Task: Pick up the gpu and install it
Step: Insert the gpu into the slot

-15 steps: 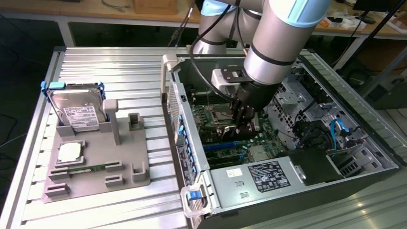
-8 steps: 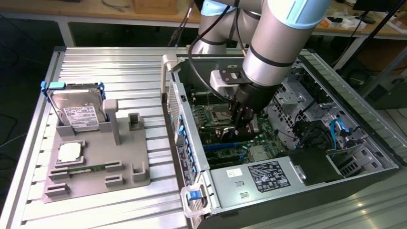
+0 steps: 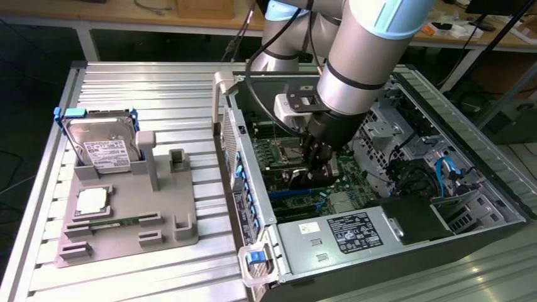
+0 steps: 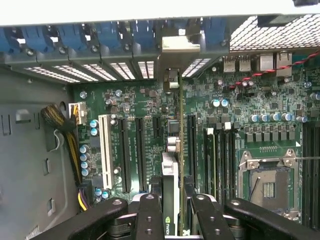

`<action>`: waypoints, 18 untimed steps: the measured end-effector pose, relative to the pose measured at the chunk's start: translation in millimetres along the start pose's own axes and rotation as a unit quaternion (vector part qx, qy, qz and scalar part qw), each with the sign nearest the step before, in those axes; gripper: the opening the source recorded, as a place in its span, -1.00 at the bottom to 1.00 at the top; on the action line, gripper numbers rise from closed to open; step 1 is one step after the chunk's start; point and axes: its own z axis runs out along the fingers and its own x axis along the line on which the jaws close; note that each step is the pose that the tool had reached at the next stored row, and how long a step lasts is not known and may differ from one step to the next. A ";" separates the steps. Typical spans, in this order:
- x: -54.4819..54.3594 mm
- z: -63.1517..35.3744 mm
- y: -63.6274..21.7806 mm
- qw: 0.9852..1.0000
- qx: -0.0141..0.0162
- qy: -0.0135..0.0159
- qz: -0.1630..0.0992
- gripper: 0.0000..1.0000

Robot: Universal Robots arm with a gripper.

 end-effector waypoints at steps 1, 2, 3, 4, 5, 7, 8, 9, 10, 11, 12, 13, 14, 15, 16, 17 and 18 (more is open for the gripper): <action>0.0 0.1 1.0 1.000 0.000 0.000 0.000 -0.47; 0.0 0.3 1.7 1.000 0.000 0.000 0.000 -0.47; 0.1 0.4 2.0 1.000 0.000 0.000 0.000 -0.47; 0.1 0.8 2.0 1.000 0.000 0.000 0.000 -0.47; 0.1 1.6 2.1 1.000 0.000 0.000 0.000 -0.47; 0.2 3.6 2.1 1.000 0.000 0.000 0.000 -0.47; 0.2 4.6 2.1 1.000 0.000 0.000 0.000 -0.47; 0.2 5.3 2.1 1.000 0.000 0.000 0.000 -0.47; 0.2 5.7 2.1 1.000 0.000 0.000 0.000 -0.47; 0.1 5.9 2.1 1.000 0.000 0.000 0.000 -0.47; 0.0 6.1 2.1 1.000 0.000 0.000 0.000 -0.47; -0.1 6.4 2.1 1.000 0.000 0.000 0.000 -0.47; -0.1 6.5 2.2 1.000 0.000 0.000 0.000 -0.47; -0.1 6.7 2.2 1.000 0.000 -0.001 0.000 -0.47; -0.1 6.9 2.2 1.000 0.000 -0.001 0.003 -0.47; -0.1 7.1 2.1 1.000 0.000 -0.001 0.005 -0.47; -0.1 7.2 2.2 1.000 0.000 -0.001 0.007 -0.47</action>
